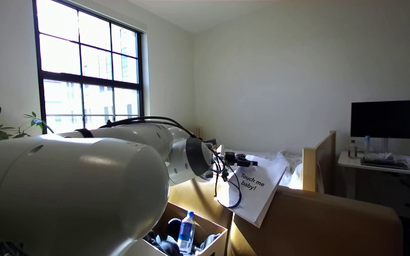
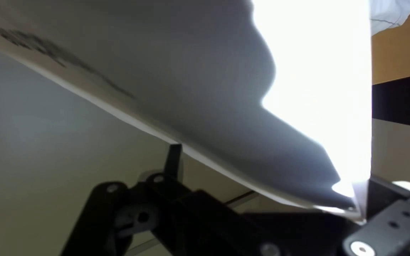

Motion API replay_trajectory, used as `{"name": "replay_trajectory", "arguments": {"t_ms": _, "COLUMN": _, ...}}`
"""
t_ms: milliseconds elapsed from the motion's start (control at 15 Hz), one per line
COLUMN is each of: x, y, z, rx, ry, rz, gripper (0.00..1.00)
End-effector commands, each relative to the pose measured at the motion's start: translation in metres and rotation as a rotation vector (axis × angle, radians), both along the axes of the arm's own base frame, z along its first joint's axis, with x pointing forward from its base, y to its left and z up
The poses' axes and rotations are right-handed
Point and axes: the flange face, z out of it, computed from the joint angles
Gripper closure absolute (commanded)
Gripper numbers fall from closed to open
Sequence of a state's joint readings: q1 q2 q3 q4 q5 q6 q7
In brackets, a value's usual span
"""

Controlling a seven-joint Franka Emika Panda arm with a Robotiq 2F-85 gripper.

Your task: Remove the white paper bag from the box and put it on the couch

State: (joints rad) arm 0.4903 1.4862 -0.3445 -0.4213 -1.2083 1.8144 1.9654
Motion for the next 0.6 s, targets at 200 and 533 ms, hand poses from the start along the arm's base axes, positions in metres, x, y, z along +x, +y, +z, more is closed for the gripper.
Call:
{"name": "replay_trajectory", "arguments": {"t_ms": 200, "x": -0.018, "y": -0.016, "z": -0.039, "rx": -0.074, "ry": -0.023, "rz": -0.139, "gripper": 0.0}}
{"name": "replay_trajectory", "arguments": {"t_ms": 533, "x": -0.044, "y": -0.044, "z": -0.036, "rx": -0.199, "ry": 0.013, "rz": -0.419, "gripper": 0.0}}
